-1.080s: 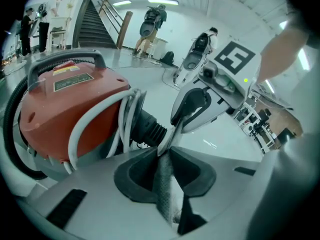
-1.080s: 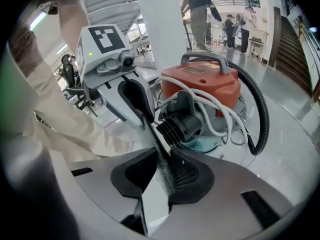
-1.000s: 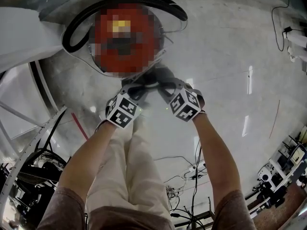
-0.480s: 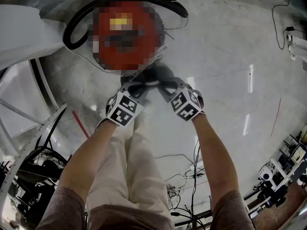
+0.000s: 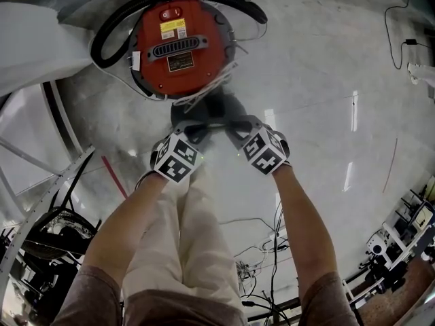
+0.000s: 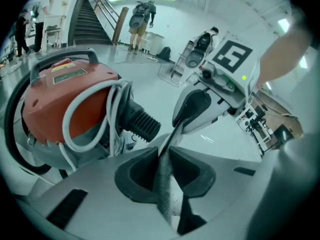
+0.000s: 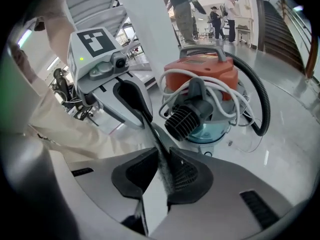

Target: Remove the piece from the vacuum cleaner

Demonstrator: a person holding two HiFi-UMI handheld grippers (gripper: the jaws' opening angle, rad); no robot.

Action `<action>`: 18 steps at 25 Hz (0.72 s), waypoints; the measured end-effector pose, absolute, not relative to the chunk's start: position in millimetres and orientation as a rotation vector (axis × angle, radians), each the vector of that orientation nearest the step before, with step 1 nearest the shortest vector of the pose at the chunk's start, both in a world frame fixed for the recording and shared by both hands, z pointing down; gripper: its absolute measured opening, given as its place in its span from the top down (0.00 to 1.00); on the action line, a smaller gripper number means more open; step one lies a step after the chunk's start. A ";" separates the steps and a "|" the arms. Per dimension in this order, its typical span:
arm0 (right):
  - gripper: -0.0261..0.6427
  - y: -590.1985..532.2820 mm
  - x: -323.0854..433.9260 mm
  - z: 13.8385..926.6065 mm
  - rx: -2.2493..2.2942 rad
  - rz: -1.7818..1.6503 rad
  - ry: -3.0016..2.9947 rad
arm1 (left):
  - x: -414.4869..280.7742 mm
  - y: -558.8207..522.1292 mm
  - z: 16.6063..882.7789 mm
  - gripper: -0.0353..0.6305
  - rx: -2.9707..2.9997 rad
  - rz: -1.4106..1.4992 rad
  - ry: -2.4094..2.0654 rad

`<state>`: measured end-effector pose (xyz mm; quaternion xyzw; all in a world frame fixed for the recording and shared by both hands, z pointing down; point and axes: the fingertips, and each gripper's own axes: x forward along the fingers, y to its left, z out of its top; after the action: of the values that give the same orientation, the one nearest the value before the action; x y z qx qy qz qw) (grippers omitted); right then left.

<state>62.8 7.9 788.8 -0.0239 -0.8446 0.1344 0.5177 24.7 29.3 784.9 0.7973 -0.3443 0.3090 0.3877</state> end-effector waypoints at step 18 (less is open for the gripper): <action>0.87 38.2 80.3 720.7 0.143 0.451 -2.067 | 37.2 47.6 716.6 0.85 2.158 0.867 -0.714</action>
<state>80.3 38.2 720.7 0.0590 -0.8505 0.1856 0.4886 37.2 47.6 716.6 0.8319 -0.2751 0.3344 0.3471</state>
